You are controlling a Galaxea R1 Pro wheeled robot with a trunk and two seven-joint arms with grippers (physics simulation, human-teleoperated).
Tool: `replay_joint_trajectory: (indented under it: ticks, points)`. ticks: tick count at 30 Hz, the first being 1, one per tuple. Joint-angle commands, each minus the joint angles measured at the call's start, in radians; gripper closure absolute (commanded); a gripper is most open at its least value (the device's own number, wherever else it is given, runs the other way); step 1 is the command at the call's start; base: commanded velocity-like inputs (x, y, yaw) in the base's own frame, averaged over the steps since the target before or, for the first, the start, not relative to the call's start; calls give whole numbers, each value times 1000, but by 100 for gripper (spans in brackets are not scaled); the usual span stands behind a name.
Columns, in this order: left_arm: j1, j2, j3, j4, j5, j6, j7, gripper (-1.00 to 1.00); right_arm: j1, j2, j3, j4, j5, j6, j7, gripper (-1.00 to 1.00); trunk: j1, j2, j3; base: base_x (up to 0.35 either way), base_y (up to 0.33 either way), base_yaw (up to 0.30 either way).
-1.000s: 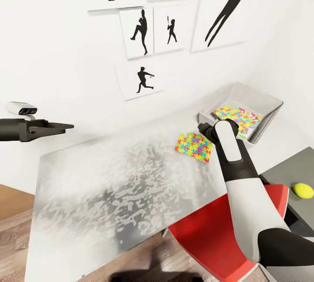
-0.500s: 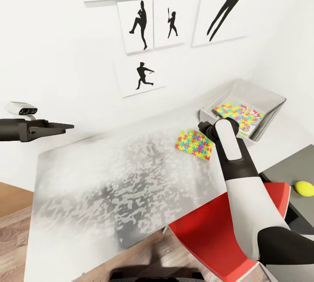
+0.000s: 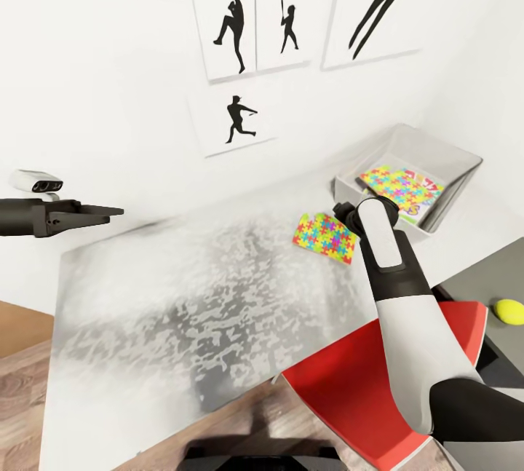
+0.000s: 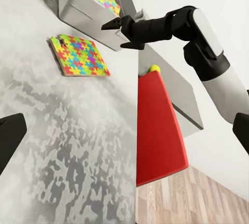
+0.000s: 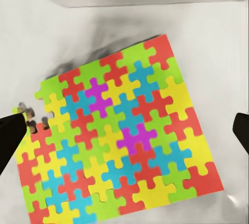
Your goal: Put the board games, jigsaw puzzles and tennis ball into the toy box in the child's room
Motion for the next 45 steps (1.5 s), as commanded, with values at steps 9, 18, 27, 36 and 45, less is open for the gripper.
replay_joint_trajectory:
  ticks: [9, 18, 27, 36, 45]
  points:
    - [-1, 1, -1, 0, 0, 11, -4, -100, -13, -1, 0, -1, 10, 8, -7, -100, 0, -2, -16, 0, 0, 0]
    - [-1, -1, 0, 0, 0, 11, -4, -100, -26, -1, 0, -2, 9, 8, -7, -100, 0, -2, -31, 0, 0, 0]
    - [-1, 1, 1, 0, 0, 11, -4, -100, -27, 2, 0, -3, 8, 8, -7, -100, 0, -2, -45, 0, 0, 0]
    - [-1, 1, 2, 0, 0, 11, -4, -100, -27, 1, -1, -6, 7, 8, -7, -100, 0, -2, -48, 0, 0, 0]
    - [-1, 1, 1, 0, -1, 11, -4, -100, -27, 5, -1, -7, 7, 8, -7, -100, 0, -2, -48, 0, 0, 0]
